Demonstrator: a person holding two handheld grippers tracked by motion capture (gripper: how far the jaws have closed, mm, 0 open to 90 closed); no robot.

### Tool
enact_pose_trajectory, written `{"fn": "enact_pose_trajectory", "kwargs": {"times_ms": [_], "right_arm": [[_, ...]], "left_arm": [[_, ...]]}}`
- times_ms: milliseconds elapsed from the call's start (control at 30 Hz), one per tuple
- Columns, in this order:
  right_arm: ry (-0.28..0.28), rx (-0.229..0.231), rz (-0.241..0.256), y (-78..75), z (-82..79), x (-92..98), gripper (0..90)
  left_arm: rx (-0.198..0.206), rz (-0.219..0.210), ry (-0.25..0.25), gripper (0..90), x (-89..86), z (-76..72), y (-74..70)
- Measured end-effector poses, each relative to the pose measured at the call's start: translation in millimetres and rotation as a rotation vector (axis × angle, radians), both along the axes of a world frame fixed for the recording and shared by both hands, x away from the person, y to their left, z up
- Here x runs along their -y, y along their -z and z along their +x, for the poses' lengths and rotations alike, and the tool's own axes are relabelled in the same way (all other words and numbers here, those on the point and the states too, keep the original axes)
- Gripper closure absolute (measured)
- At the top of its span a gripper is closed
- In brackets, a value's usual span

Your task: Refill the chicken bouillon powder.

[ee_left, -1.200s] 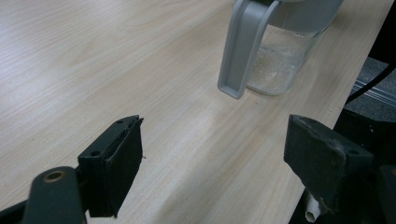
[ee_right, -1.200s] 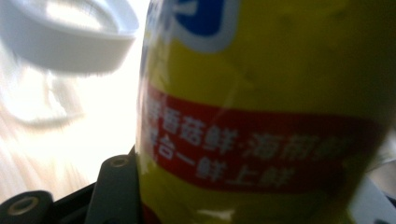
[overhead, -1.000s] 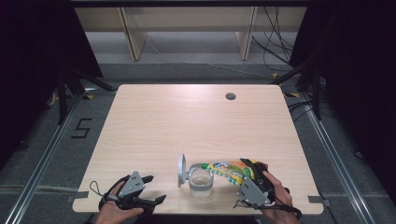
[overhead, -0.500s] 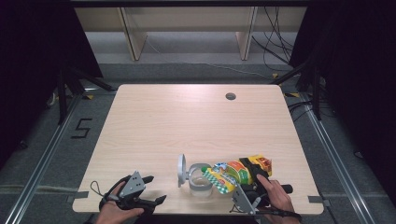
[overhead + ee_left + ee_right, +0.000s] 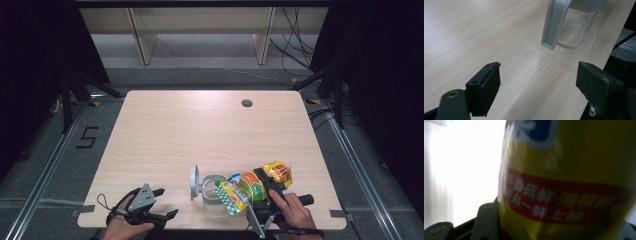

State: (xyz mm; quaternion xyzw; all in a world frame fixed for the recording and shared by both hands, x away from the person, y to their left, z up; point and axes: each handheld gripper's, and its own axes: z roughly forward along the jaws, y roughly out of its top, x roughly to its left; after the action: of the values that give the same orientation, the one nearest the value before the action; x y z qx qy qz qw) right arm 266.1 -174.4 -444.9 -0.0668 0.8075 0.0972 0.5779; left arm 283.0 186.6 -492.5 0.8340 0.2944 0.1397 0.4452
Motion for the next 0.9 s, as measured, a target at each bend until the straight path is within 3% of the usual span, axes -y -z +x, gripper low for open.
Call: {"fn": "enact_pose_trajectory", "kwargs": {"times_ms": [100, 133, 167, 200, 333, 367, 400, 433, 467, 500, 533, 567, 633, 700, 767, 800, 833, 900], "right_arm": [[-0.024, 0.032, -0.072, -1.6, -0.5, -2.7, 49.3], [-0.004, 0.026, -0.047, 1.4, -2.0, -2.6, 49.4], [-0.024, 0.037, -0.087, -1.0, -1.5, -3.8, 49.5], [-0.023, 0.044, -0.064, 1.6, -1.7, -3.4, 49.5], [-0.036, 0.077, -0.127, 1.0, -3.2, -6.2, 50.6], [-0.045, 0.086, -0.171, -1.9, -3.5, -8.0, 50.7], [-0.062, 0.1, -0.154, -0.4, -2.6, -7.7, 50.7], [-0.034, 0.091, -0.142, 1.3, -4.6, -7.3, 50.8], [-0.052, 0.103, -0.158, 0.3, -3.8, -7.7, 50.8], [-0.034, 0.095, -0.154, 1.3, -5.3, -7.3, 50.8], [-0.055, 0.112, -0.191, -0.8, -4.7, -8.0, 50.8], [-0.054, 0.115, -0.173, 1.7, -5.0, -7.4, 50.8], [-0.058, 0.12, -0.209, -0.8, -5.9, -8.7, 50.9], [-0.066, 0.132, -0.207, 0.5, -6.6, -9.1, 50.9], [-0.09, 0.147, -0.24, -2.3, -6.2, -10.7, 50.9], [-0.065, 0.127, -0.19, 2.2, -7.6, -8.7, 50.9], [-0.079, 0.135, -0.238, -0.9, -7.2, -10.4, 50.9], [-0.085, 0.158, -0.251, -0.6, -8.1, -10.9, 50.9]], "left_arm": [[-0.002, 0.01, 0.009, 19.0, -0.6, 0.6, -0.3], [-0.002, 0.01, 0.009, 19.0, -0.6, 0.6, -0.3], [-0.003, 0.011, 0.01, 19.0, -0.6, 0.7, -0.4], [-0.003, 0.011, 0.011, 19.0, -0.6, 0.7, -0.4], [-0.003, 0.012, 0.011, 19.0, -0.6, 0.7, -0.2], [-0.003, 0.013, 0.013, 19.0, -0.6, 0.9, -0.3], [-0.003, 0.013, 0.012, 19.0, -0.6, 0.8, -0.3], [-0.003, 0.012, 0.011, 19.0, -0.5, 0.7, -0.2], [-0.003, 0.012, 0.01, 19.0, -0.6, 0.6, -0.2], [-0.003, 0.012, 0.01, 19.0, -0.6, 0.6, -0.2], [-0.003, 0.012, 0.01, 19.0, -0.6, 0.6, -0.1], [-0.003, 0.013, 0.01, 19.0, -0.6, 0.7, -0.1], [-0.004, 0.038, 0.018, 19.0, -1.5, 1.5, -0.8], [-0.024, 0.023, 0.0, 19.0, -0.3, 0.2, 0.3], [-0.024, 0.023, 0.0, 19.0, -0.4, 0.2, 0.3], [-0.023, 0.024, 0.0, 19.0, -0.5, 0.2, 0.2], [-0.021, 0.022, 0.0, 19.0, -0.7, 0.2, 0.1], [-0.022, 0.02, 0.0, 19.0, -0.6, 0.2, 0.2]]}}
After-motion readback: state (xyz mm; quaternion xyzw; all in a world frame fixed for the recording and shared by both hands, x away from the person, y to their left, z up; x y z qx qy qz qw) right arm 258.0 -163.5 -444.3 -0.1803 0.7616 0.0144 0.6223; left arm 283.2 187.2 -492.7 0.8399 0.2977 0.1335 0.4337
